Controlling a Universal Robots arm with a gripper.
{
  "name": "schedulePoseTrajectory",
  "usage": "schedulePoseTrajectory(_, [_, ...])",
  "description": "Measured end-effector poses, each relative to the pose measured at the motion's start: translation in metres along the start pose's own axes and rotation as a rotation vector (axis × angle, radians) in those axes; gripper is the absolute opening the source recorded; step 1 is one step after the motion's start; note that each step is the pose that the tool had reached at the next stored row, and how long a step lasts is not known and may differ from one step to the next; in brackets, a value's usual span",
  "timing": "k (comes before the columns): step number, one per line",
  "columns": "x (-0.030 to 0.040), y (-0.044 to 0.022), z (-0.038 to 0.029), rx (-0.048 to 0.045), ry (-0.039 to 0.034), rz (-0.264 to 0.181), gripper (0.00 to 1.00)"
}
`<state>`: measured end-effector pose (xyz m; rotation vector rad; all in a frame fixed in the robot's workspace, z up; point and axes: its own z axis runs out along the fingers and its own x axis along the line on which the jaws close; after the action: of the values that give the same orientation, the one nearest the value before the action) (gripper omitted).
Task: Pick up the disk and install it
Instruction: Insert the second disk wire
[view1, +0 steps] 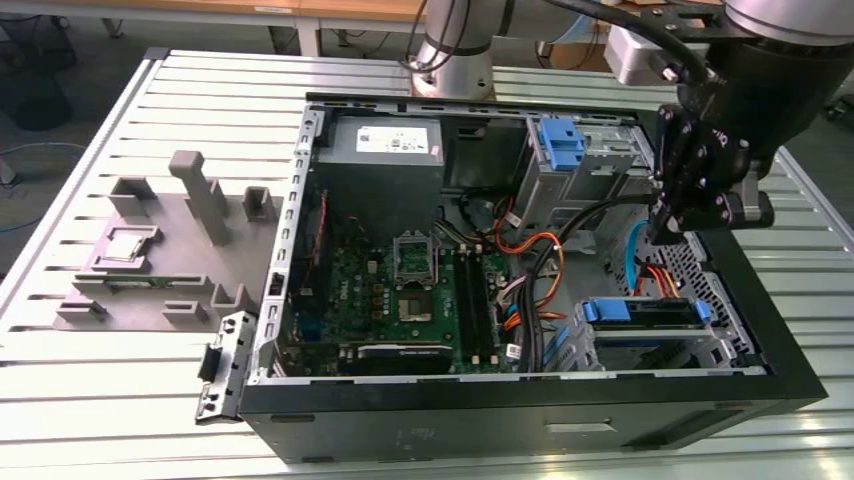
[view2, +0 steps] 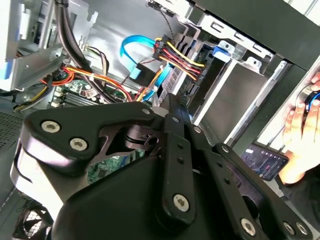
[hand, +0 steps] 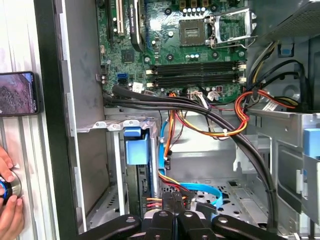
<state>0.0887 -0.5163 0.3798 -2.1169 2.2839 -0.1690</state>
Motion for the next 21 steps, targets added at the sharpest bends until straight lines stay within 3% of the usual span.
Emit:
schedulePoseTrajectory(9, [-0.0206,0.0001,-0.0053,-0.0001,0.0113,-0.001,0.10])
schedulePoseTrajectory(16, [-0.0333,-0.0037,-0.0062,-0.0045,0.0216,-0.001,0.10])
schedulePoseTrajectory(17, [-0.0343,-0.0045,-0.0062,-0.0061,0.0267,-0.002,0.10])
schedulePoseTrajectory(21, [-0.0390,-0.0063,-0.0050,-0.0080,0.0710,-0.006,0.10])
